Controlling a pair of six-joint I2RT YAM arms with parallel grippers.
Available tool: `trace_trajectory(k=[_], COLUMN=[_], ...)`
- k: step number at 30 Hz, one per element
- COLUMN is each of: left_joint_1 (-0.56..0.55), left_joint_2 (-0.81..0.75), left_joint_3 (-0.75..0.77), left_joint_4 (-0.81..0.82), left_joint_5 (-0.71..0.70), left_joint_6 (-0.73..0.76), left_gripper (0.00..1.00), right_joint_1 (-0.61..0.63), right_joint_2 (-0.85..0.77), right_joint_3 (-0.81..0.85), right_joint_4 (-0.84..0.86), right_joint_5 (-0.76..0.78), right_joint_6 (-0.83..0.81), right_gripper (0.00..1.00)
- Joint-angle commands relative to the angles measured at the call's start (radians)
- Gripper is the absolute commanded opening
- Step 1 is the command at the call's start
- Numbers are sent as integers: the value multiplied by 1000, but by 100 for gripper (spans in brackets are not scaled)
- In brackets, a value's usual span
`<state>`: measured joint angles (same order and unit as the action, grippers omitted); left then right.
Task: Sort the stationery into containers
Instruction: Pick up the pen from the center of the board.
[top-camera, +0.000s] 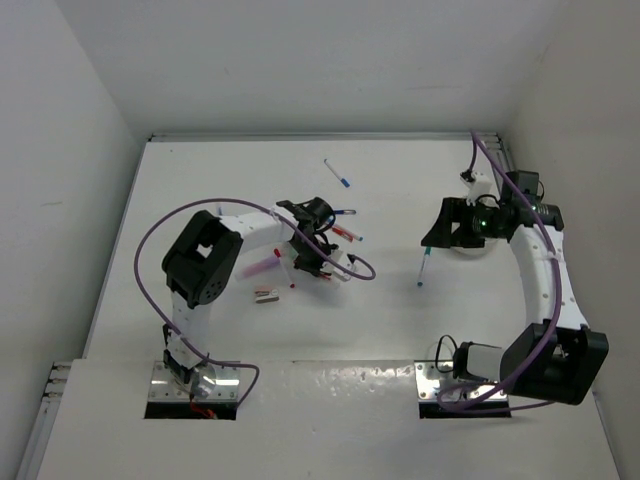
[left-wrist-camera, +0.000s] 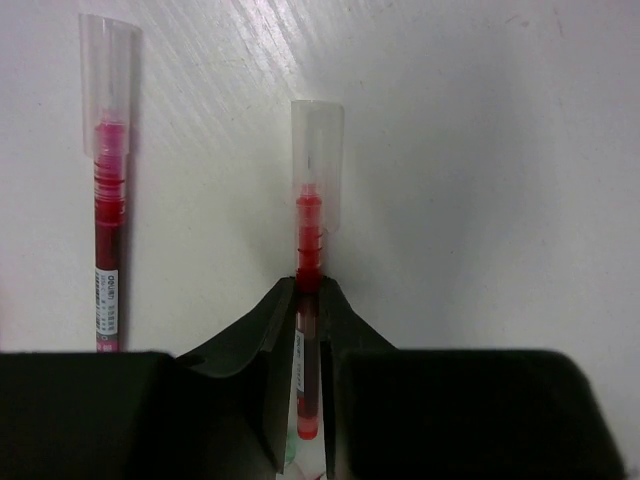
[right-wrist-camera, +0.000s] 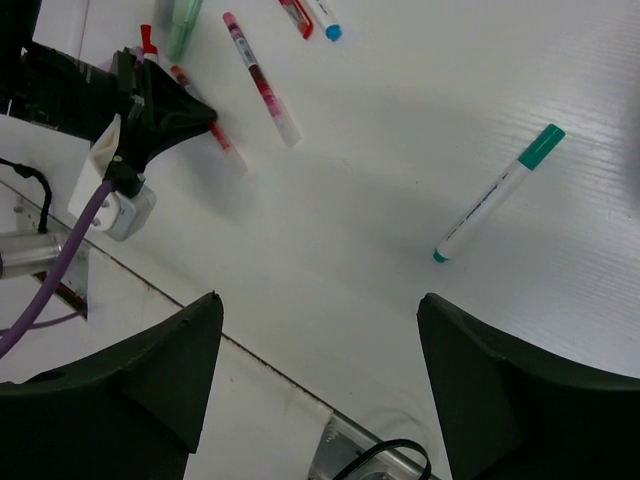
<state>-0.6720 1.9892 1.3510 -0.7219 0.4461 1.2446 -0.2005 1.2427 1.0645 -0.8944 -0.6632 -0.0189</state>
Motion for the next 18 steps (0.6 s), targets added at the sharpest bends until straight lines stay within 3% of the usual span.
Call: trace_trajectory(k=[1,7,10,13,16,18], left_joint_1=[-18,-23,0,32,41,32], left_joint_2=[13,-78,-148,-239,-352,-409], left_joint_3=[-41,-85,-50,-44,-104,-122], left_joint_4=[-25,113,183,347,598,683], left_joint_5=[-24,77,199,319,315,290], left_joint_6=[-5,-190,-393,-787,-1120,-1218], left_gripper=[17,2,0,0,0,0], right_joint_1=[13,45,65,87,119,142], right_joint_2=[0,-52,-100,-132,-144,-144], right_joint_3=[40,23,20,31,45,26], right_joint_4=[0,34,63,92,133,172], right_joint_5=[-33,-58,-65,-87,-99,-104], right_joint_6=[-4,51,85,135,212,285], right_gripper=[77,78,83,87,90,90])
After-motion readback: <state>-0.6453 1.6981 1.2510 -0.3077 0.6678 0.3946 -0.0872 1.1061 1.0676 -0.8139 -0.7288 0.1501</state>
